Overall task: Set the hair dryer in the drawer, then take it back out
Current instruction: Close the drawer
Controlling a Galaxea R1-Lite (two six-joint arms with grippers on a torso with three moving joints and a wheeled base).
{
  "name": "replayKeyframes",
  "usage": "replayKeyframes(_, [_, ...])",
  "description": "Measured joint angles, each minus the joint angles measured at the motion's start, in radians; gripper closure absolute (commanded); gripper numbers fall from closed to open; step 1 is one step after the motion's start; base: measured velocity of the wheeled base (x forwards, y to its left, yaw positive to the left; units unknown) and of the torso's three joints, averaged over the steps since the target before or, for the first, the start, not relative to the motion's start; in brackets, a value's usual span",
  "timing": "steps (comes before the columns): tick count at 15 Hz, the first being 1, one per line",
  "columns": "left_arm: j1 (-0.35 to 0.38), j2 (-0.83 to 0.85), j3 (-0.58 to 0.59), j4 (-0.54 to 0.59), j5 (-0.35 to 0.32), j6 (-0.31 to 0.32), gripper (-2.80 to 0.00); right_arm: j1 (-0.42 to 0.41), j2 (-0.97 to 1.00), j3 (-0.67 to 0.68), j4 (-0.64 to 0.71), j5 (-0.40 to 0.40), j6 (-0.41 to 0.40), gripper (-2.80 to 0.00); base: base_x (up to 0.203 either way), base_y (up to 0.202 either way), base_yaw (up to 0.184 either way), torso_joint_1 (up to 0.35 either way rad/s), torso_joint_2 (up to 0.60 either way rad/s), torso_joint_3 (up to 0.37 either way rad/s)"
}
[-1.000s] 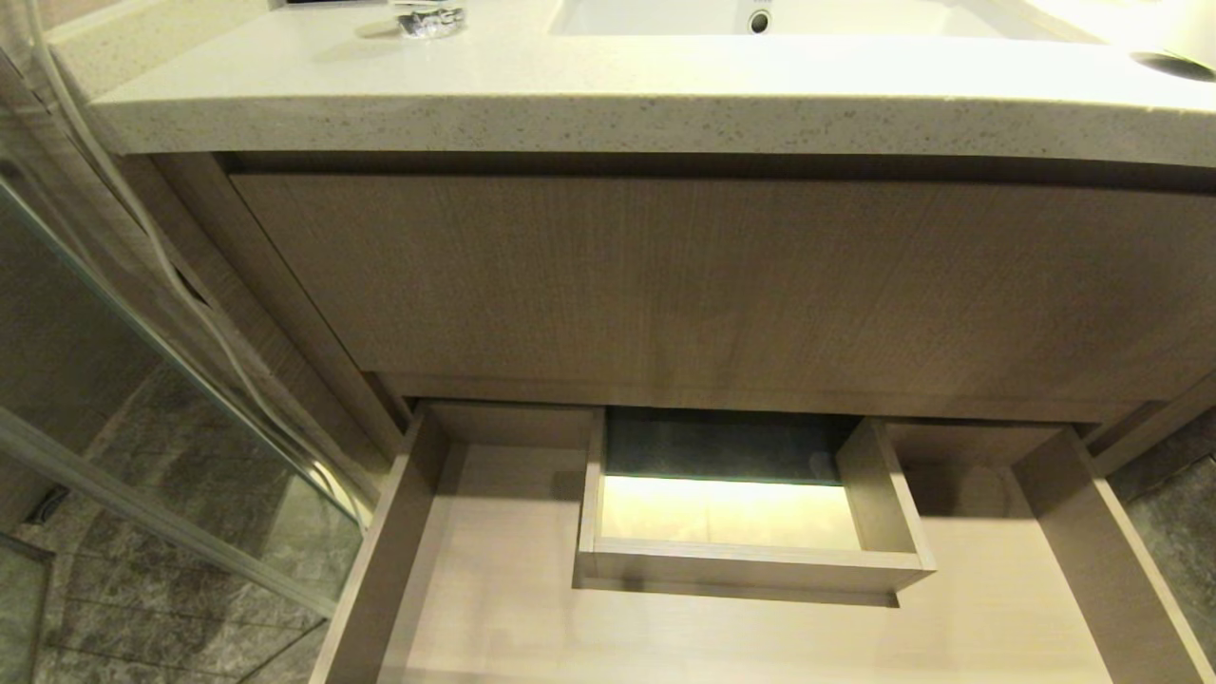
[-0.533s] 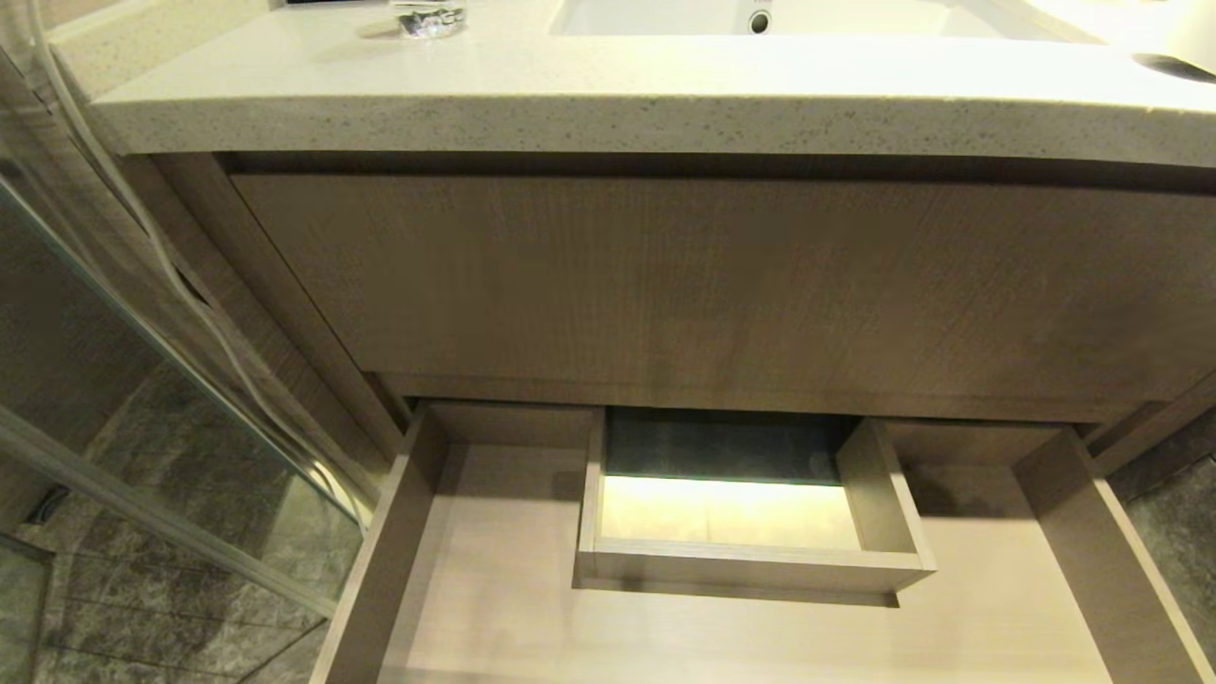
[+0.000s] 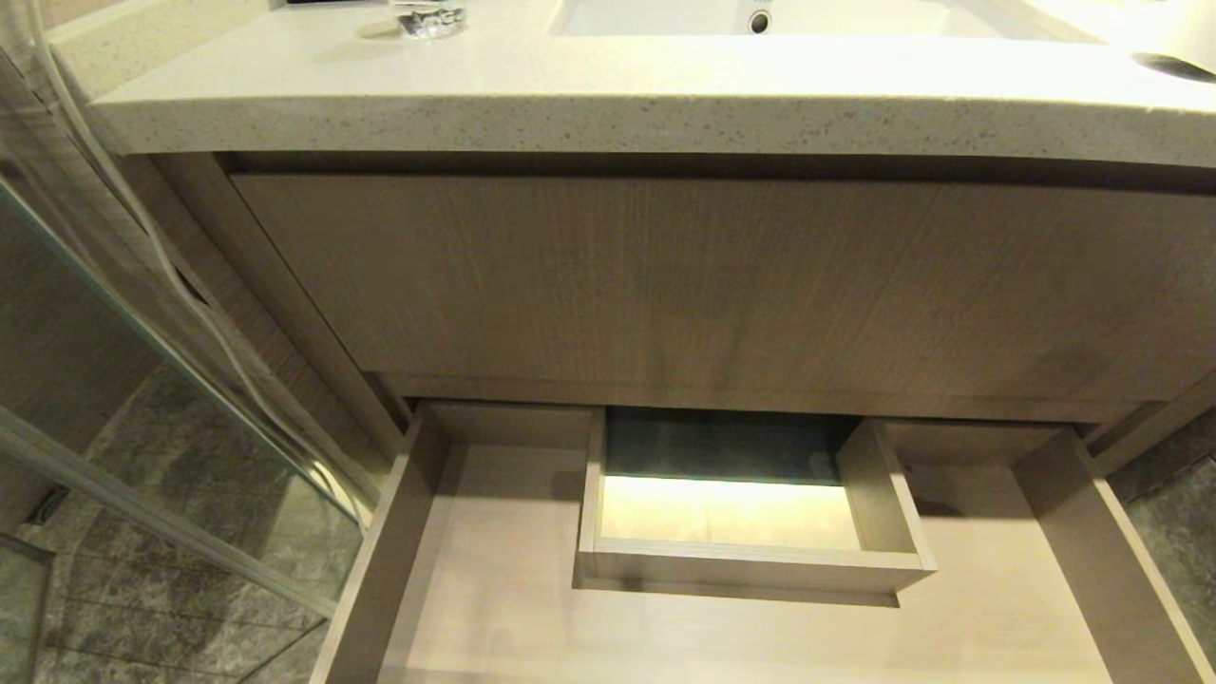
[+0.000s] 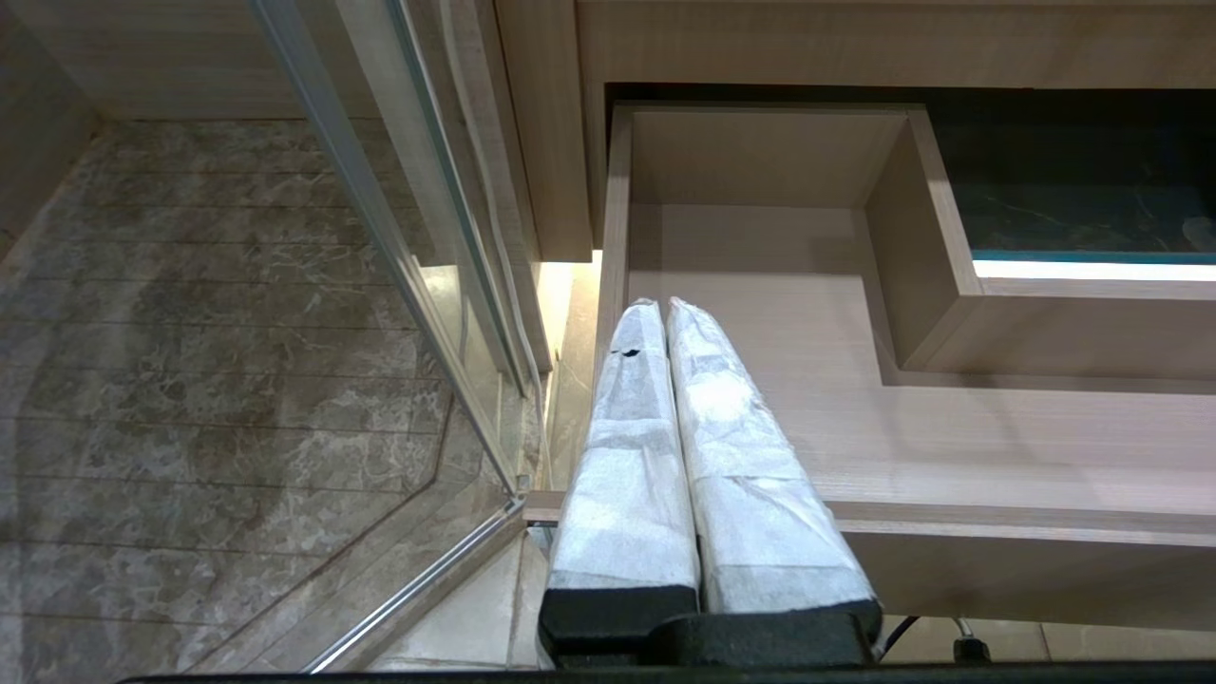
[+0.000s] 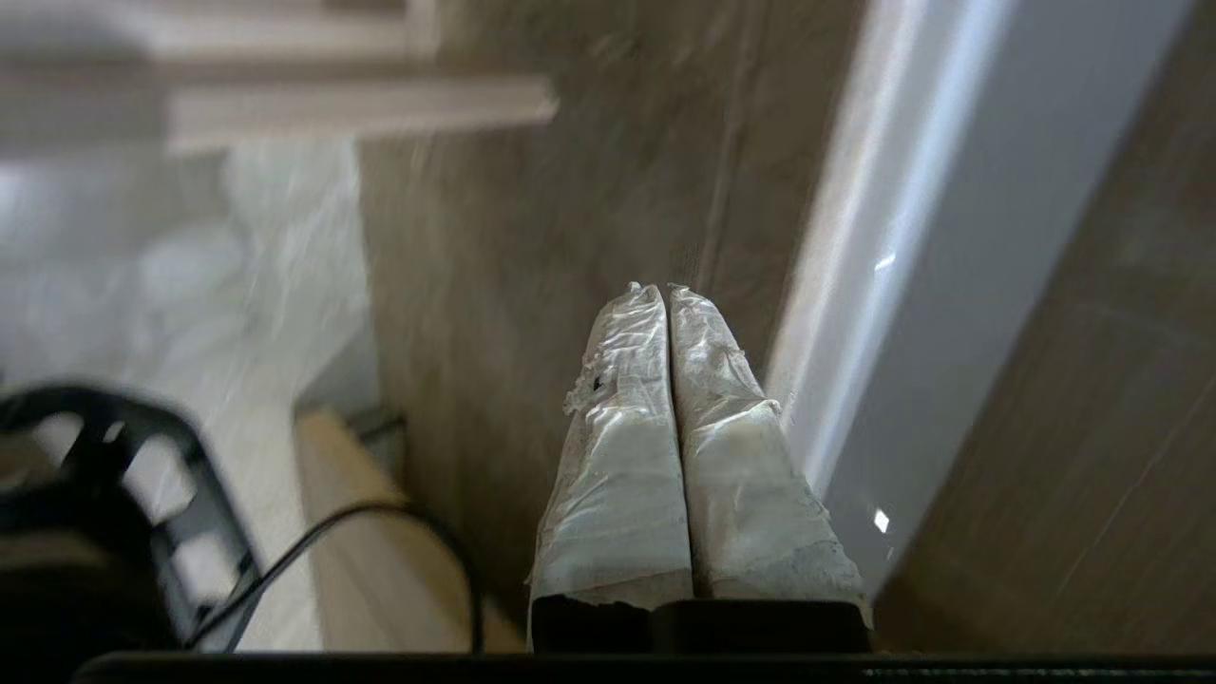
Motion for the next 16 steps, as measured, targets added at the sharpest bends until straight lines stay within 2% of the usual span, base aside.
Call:
replayKeyframes(2, [0.000, 0.000, 0.000, 0.000, 0.000, 0.000, 0.00, 0.000, 0.087, 0.000, 0.061, 0.004, 0.090, 0.00, 0.000, 0.000, 0.000, 0.000, 0.00, 0.000])
replayKeyframes(5, [0.000, 0.000, 0.000, 0.000, 0.000, 0.000, 0.00, 0.001, 0.258, -0.014, 0.126, 0.040, 0.290, 0.00, 0.000, 0.000, 0.000, 0.000, 0.00, 0.000])
replayKeyframes(8, [0.000, 0.000, 0.000, 0.000, 0.000, 0.000, 0.00, -0.016, 0.416, -0.021, 0.071, 0.063, 0.424, 0.00, 0.000, 0.000, 0.000, 0.000, 0.00, 0.000])
replayKeyframes(11, [0.000, 0.000, 0.000, 0.000, 0.000, 0.000, 0.00, -0.116, 0.537, -0.019, -0.021, 0.009, 0.445, 0.00, 0.000, 0.000, 0.000, 0.000, 0.00, 0.000])
replayKeyframes(16, [0.000, 0.000, 0.000, 0.000, 0.000, 0.000, 0.00, -0.218, 0.653, 0.051, -0.022, -0.018, 0.432, 0.00, 0.000, 0.000, 0.000, 0.000, 0.00, 0.000])
